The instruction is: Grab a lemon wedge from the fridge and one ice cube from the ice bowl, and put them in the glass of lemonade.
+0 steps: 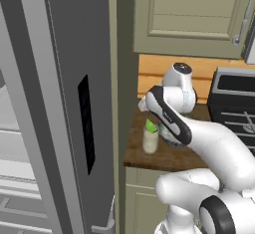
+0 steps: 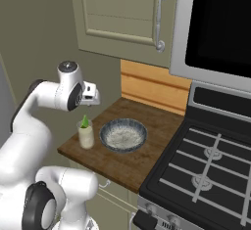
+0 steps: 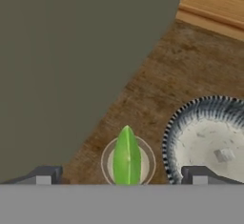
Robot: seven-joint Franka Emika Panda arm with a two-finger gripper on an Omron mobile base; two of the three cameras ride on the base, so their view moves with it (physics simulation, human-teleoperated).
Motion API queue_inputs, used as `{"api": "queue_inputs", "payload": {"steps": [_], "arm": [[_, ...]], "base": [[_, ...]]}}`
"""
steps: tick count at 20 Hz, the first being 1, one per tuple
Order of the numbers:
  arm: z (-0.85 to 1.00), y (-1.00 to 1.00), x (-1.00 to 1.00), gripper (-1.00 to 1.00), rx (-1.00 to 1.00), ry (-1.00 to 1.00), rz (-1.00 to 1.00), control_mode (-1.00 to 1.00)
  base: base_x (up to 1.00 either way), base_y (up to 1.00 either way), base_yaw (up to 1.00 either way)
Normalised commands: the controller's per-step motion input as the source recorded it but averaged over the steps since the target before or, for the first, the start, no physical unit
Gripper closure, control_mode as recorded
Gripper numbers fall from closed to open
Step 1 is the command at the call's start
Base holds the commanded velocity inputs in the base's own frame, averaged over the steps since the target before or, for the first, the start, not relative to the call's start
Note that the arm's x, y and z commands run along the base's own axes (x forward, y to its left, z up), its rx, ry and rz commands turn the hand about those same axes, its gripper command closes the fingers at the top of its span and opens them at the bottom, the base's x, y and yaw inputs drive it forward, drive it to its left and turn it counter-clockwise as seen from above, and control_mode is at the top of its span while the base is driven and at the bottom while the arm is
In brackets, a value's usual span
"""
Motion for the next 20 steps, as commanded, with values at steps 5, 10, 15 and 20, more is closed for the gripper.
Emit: {"api": "queue_inputs", "payload": {"steps": [5,10,15,20], "arm": [[0.28,-0.07,-0.43,-1.00,0.08,-0.16,0.00,-1.00],[0.15,-0.14,-0.84,-1.00,0.07,-0.13,0.00,-1.00],[0.17,-0.22,-0.76,-1.00,0.00,-0.01,0.00,-1.00],[0.27,-0.18,-0.73,-1.00,0.03,-0.01,0.00,-1.00]], "base": [[0.00,0.00,0.00],[0.00,0.00,0.00],[0.00,0.00,0.00],[0.00,0.00,0.00]]}}
